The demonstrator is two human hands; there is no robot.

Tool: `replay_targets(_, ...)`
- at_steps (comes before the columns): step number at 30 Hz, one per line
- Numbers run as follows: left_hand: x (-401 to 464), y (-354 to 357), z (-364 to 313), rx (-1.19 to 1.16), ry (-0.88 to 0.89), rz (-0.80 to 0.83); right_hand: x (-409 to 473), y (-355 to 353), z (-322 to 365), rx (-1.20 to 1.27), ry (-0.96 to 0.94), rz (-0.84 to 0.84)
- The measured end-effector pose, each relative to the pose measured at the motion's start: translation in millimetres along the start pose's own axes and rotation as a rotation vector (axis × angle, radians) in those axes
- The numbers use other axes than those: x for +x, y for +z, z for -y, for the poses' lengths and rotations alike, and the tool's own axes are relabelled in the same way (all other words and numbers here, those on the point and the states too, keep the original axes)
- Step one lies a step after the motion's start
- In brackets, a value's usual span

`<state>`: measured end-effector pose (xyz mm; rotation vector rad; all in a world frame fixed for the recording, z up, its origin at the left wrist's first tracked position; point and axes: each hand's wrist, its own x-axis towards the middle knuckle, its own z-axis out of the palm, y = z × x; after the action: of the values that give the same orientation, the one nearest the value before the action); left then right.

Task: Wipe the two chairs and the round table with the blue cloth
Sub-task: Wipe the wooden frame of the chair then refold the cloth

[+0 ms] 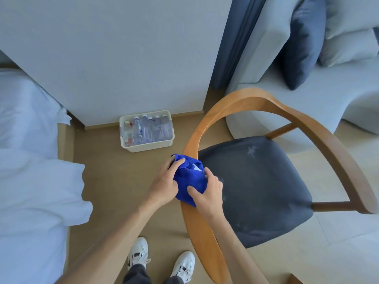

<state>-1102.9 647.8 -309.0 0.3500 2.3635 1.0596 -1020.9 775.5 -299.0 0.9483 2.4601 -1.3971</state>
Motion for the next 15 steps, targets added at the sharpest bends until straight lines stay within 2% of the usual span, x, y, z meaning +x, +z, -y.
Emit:
replay_targets(3, -0.1, -8.2, -3.8, 0.064, 0.024, 0.058, 6.7, -11.9, 7.5, -0.062, -0.051, 0.044)
replay_targets(7, -8.0, -21.6, -21.0, 0.150, 0.051, 0.136, -5.1, -29.1, 28.4, -0.002, -0.210, 0.053)
replay_targets(11, -16.2, -47.5, -63.9, 0.243, 0.167, 0.163, -25.4, -73.1, 56.6, 0.077, -0.351, -0.026)
replay_targets(15, -25.7, -74.5, -135.5, 0.206, 0.350, 0.158, -50.9, -144.5, 87.6, 0.175, -0.444, -0.164)
